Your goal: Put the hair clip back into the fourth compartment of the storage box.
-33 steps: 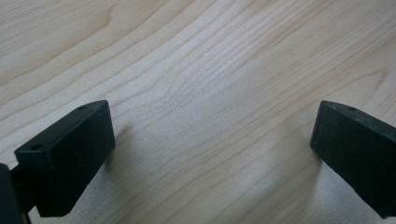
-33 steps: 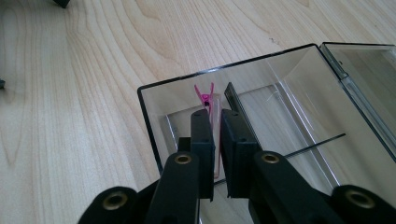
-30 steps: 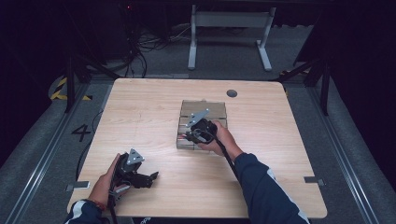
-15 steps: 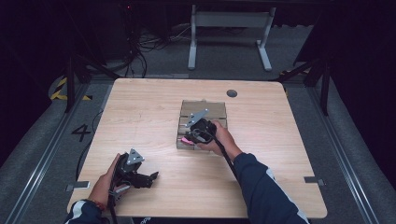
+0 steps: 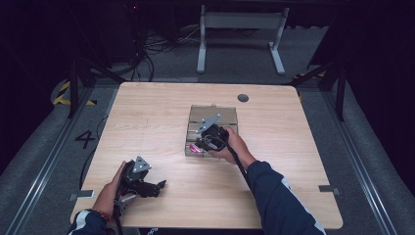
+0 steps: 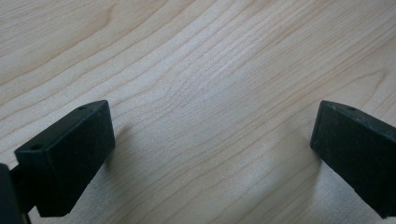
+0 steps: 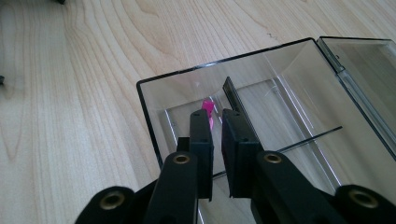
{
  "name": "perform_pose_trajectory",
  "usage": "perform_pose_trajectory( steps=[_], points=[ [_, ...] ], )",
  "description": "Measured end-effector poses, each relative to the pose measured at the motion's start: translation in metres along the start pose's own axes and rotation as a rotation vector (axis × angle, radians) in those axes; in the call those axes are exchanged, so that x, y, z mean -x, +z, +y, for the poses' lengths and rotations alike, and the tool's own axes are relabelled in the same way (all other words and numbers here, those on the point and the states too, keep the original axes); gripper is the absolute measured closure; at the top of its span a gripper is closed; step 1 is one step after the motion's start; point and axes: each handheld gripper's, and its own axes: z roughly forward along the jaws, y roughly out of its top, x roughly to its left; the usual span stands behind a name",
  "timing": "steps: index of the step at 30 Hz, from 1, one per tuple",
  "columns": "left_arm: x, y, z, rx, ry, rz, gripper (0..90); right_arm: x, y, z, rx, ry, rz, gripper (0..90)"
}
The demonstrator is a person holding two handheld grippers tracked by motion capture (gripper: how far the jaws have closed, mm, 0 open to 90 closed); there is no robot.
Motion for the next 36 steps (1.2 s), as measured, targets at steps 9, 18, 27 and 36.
perform_pose_trajectory(
  steps=[9,18,27,36],
  points=[
    [0.000,0.000,0.000,0.000,0.000,0.000,0.3,0.001,-0.014,-0.008,0.014,0.002,-0.018,83.4],
    [0.000,0.000,0.000,-0.001,0.002,0.000,0.3,-0.002,-0.030,-0.015,0.023,-0.011,-0.033,83.2],
    [0.000,0.000,0.000,-0.002,0.002,0.000,0.3,-0.006,-0.044,-0.022,0.028,-0.023,-0.044,82.0],
    [0.000,0.000,0.000,-0.001,0.002,0.000,0.3,-0.009,-0.062,-0.029,0.036,-0.033,-0.060,79.5]
  ],
)
